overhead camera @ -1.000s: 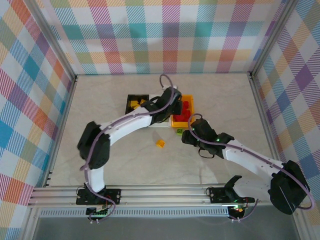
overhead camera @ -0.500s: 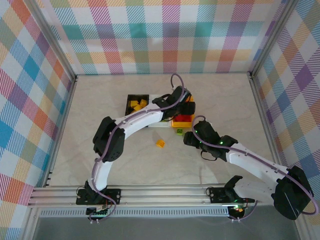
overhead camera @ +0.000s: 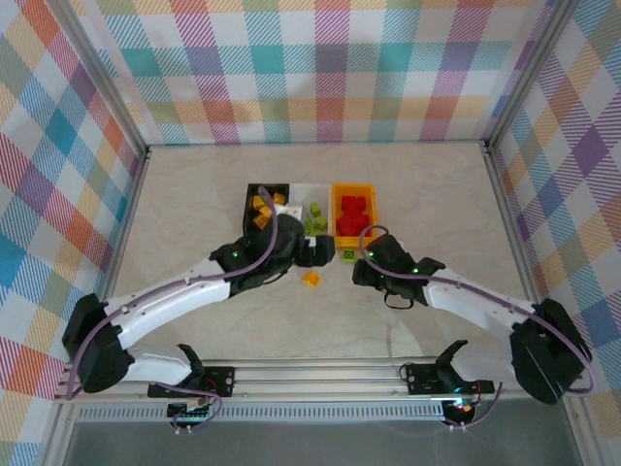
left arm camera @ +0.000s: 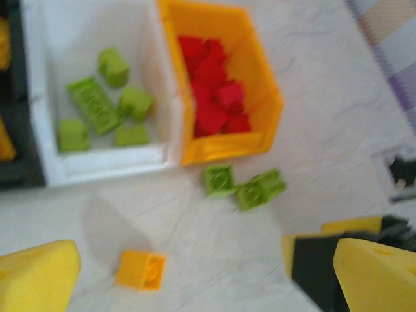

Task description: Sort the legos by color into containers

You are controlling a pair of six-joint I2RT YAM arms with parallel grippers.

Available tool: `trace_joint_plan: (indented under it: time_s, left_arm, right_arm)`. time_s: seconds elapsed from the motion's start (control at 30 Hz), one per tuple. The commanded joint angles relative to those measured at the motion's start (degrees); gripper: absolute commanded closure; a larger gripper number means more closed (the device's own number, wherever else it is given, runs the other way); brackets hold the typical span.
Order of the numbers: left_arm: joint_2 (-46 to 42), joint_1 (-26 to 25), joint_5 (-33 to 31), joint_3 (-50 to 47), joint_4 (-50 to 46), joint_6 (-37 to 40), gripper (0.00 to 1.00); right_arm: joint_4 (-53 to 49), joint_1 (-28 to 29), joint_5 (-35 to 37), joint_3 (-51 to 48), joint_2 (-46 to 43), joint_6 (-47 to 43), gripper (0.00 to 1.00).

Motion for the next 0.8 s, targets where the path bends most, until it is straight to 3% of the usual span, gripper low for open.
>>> trace_joint_plan:
  time_s: [0.0, 0.13, 0.4, 0.6, 0.77]
  left_arm:
    - [0.3, -0.59, -1.1, -6.52, -0.8, -2.54, 0.0]
    - [6.04, -0.62, 0.43, -9.47, 2.81, -1.49, 0.03]
    - [19.99, -0.54, 1.84, -5.19, 7.96, 2.77, 0.13]
    - [25.75, -0.59, 1.45, -3.01, 8.62, 4.25, 0.28]
    - [26.21, -0.56, 1.72, -2.66, 8.23, 4.37, 0.49]
  right_arm:
    - [2.9, -0.13, -2.64, 2.42, 2.41, -0.58, 0.22]
    - [3.15, -0.13, -2.12, 2.94, 2.42, 0.28, 0.22]
    - [-1.31, -0.12, -0.1, 3.4, -2.41, -0.03, 0.22]
    - [-3.11, -0.15, 1.02, 1.98, -6.91, 0.1, 0.22]
    - [-3.51, -0.15, 1.92, 1.53, -8.27, 0.3, 0.22]
